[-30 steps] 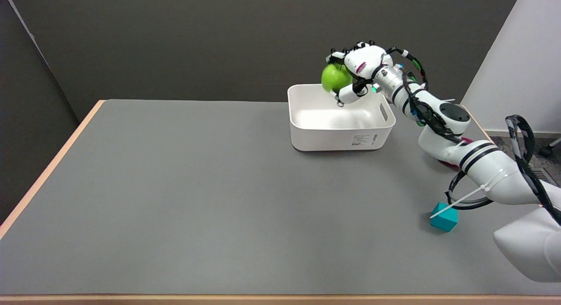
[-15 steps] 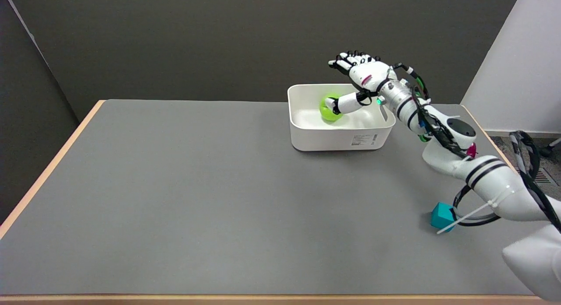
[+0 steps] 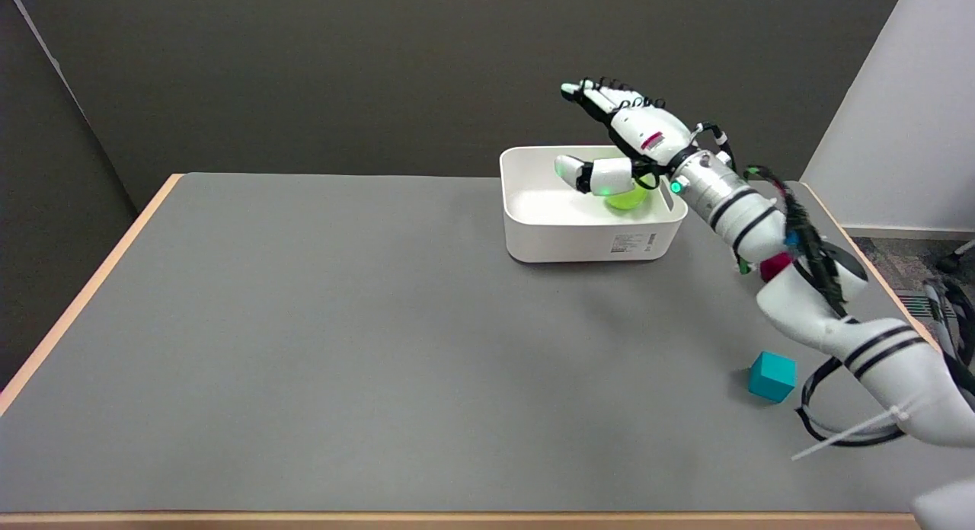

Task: Place the green apple into the white box.

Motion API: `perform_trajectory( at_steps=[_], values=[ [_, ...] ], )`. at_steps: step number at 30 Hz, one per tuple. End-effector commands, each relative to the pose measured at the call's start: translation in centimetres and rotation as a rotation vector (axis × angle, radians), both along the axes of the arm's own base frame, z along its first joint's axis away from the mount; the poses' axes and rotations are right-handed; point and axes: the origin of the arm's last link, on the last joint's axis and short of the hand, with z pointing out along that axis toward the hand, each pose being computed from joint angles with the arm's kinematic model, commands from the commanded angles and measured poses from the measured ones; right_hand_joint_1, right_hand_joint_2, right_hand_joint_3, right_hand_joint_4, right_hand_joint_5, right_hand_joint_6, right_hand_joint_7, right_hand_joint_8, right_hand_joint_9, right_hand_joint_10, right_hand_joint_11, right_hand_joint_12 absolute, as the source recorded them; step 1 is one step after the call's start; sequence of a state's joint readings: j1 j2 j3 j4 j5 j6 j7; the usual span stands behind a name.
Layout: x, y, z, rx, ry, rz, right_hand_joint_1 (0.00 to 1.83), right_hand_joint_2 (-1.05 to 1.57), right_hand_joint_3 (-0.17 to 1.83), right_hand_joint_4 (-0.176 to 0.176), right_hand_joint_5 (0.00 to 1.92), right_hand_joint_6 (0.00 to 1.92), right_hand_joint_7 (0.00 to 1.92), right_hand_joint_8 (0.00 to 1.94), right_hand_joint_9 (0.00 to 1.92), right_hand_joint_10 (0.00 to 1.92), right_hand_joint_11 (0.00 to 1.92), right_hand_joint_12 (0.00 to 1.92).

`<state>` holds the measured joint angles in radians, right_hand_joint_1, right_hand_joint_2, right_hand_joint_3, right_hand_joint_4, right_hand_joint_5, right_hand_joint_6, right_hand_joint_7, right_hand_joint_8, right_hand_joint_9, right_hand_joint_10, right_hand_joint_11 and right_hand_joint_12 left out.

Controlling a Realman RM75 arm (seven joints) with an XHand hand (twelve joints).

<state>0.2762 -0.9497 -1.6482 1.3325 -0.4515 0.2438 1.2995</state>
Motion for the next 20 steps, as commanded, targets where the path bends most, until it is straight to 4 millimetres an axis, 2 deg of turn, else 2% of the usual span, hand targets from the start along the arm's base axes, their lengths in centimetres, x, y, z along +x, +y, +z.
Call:
perform_trajectory(
  at_steps=[1, 3, 5, 7, 10, 14, 20],
  values=[
    [1.2, 9.8, -2.3, 0.459, -0.94, 0.469, 0.16, 0.68, 0.84, 0.068, 0.09, 0.32, 0.1, 0.23, 0.01, 0.51, 0.0, 0.95],
    [0.2, 10.6, -1.5, 0.45, -0.968, 0.496, 0.16, 0.68, 0.84, 0.067, 0.12, 0.33, 0.14, 0.23, 0.03, 0.54, 0.0, 0.98],
    [-1.1, 11.6, -0.3, 0.425, -0.997, 0.507, 0.17, 0.63, 0.95, 0.063, 0.13, 0.4, 0.16, 0.29, 0.04, 0.59, 0.0, 1.04],
    [-2.1, 12.6, 0.6, 0.399, -1.023, 0.516, 0.19, 0.69, 0.83, 0.063, 0.15, 0.36, 0.18, 0.25, 0.05, 0.58, 0.0, 1.04],
    [-3.4, 14.3, 1.9, 0.354, -1.049, 0.52, 0.18, 0.71, 0.81, 0.06, 0.16, 0.35, 0.18, 0.25, 0.05, 0.58, 0.0, 1.03],
    [-4.1, 15.8, 2.4, 0.331, -1.058, 0.531, 0.17, 0.71, 0.81, 0.06, 0.15, 0.35, 0.18, 0.25, 0.05, 0.58, 0.0, 1.03],
    [-3.6, 17.5, 2.9, 0.356, -1.04, 0.578, 0.18, 0.71, 0.81, 0.06, 0.15, 0.35, 0.19, 0.25, 0.05, 0.59, 0.0, 1.04]
  ],
)
